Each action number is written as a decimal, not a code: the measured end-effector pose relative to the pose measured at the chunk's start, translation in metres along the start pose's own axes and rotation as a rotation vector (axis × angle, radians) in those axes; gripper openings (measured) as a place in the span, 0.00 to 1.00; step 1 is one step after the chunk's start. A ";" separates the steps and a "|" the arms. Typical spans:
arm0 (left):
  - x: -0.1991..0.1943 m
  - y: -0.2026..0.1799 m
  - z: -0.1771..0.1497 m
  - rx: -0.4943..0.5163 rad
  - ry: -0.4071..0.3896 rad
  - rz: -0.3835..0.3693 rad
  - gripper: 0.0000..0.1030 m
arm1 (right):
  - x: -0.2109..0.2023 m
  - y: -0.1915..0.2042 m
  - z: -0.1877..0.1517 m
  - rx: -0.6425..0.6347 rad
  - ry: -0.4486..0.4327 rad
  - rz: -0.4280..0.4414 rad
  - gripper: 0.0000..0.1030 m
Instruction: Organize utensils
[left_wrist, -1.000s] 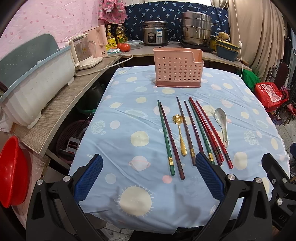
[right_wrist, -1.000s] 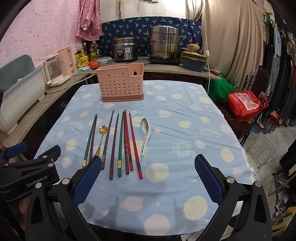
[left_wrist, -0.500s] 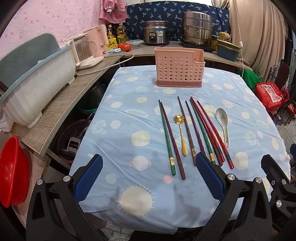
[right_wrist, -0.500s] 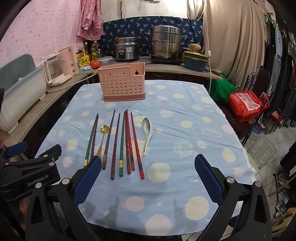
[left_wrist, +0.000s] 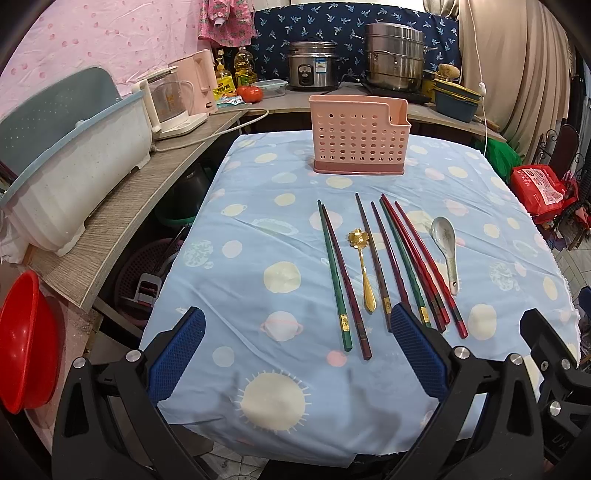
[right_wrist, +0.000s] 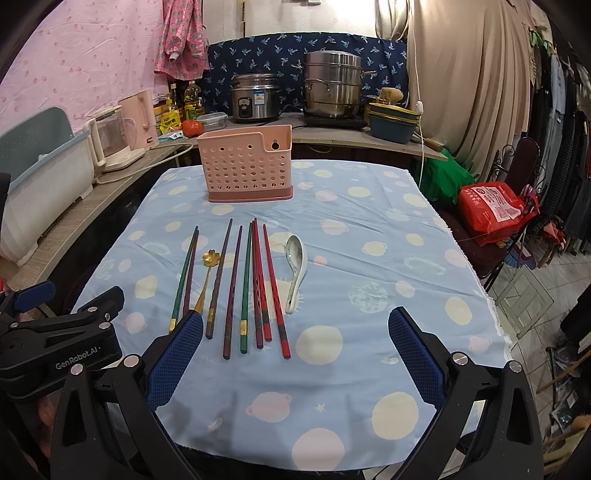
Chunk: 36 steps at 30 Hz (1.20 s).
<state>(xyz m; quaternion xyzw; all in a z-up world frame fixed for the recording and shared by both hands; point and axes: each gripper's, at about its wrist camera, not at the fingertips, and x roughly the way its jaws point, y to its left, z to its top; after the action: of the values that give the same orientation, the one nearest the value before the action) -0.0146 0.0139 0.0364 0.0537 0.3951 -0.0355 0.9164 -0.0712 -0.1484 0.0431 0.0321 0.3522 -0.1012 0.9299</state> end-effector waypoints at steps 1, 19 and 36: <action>0.000 0.000 0.000 -0.001 0.000 -0.001 0.93 | 0.000 0.000 0.000 0.000 0.000 -0.001 0.93; 0.001 0.012 0.001 -0.012 0.015 0.015 0.93 | 0.003 0.003 0.000 -0.002 0.007 0.003 0.93; 0.056 0.007 0.001 -0.023 0.126 0.036 0.93 | 0.056 -0.012 0.004 0.023 0.091 0.018 0.93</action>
<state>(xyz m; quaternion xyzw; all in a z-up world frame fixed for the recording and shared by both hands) 0.0255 0.0197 -0.0033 0.0522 0.4515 -0.0111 0.8907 -0.0301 -0.1704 0.0097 0.0507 0.3927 -0.0956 0.9133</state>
